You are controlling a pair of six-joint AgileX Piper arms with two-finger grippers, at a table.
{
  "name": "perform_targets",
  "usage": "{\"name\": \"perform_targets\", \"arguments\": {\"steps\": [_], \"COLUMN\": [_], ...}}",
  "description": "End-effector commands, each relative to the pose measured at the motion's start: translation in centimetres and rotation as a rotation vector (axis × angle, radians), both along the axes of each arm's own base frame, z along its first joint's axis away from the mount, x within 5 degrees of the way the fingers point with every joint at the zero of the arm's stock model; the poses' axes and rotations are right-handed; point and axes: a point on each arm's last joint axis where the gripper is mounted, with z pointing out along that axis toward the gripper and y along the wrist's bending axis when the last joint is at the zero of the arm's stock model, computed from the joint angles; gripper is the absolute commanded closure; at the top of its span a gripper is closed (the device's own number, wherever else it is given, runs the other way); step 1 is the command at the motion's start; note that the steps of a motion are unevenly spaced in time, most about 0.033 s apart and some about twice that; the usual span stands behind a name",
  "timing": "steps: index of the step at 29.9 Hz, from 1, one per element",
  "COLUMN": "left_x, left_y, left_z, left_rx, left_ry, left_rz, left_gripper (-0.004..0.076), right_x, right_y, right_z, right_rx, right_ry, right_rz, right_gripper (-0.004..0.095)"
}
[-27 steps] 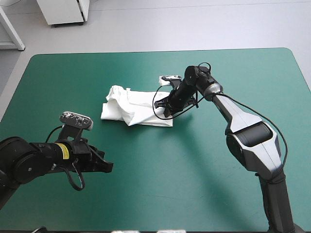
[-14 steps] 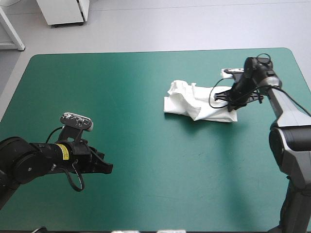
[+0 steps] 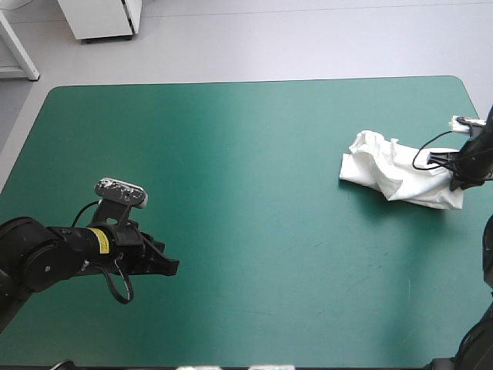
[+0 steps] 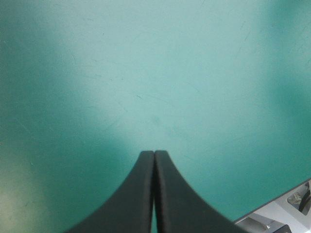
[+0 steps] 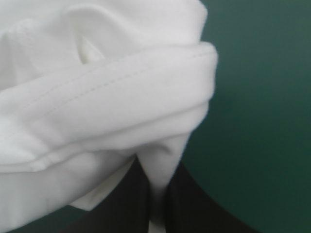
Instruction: Fold the cloth
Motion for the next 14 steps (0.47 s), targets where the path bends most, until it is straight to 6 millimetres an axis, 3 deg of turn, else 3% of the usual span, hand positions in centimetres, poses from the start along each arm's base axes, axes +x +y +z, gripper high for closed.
{"name": "perform_targets", "arguments": {"steps": [1, 9, 11, 14], "left_x": [-0.06, 0.04, 0.08, 0.08], "left_y": [0.01, -0.06, -0.09, -0.09], "left_z": [1.12, 1.22, 1.26, 1.26], "left_rx": [-0.045, -0.056, -0.060, -0.060], "left_ry": [-0.058, -0.073, -0.078, -0.078], "left_rz": [0.003, 0.004, 0.005, 0.005], "left_gripper": [0.0733, 0.0733, 0.0733, 0.0733], "right_x": [-1.62, -1.77, -1.79, -1.88], "right_y": [-1.31, -1.68, -1.65, -1.72], "right_z": [3.06, 3.06, 3.13, 3.28], "right_rx": [-0.053, -0.043, -0.042, -0.053], "right_ry": [-0.043, -0.046, -0.049, -0.049], "right_rz": [-0.021, -0.039, -0.039, -0.042], "right_gripper": [0.0925, 0.0920, 0.0871, 0.0692]}}
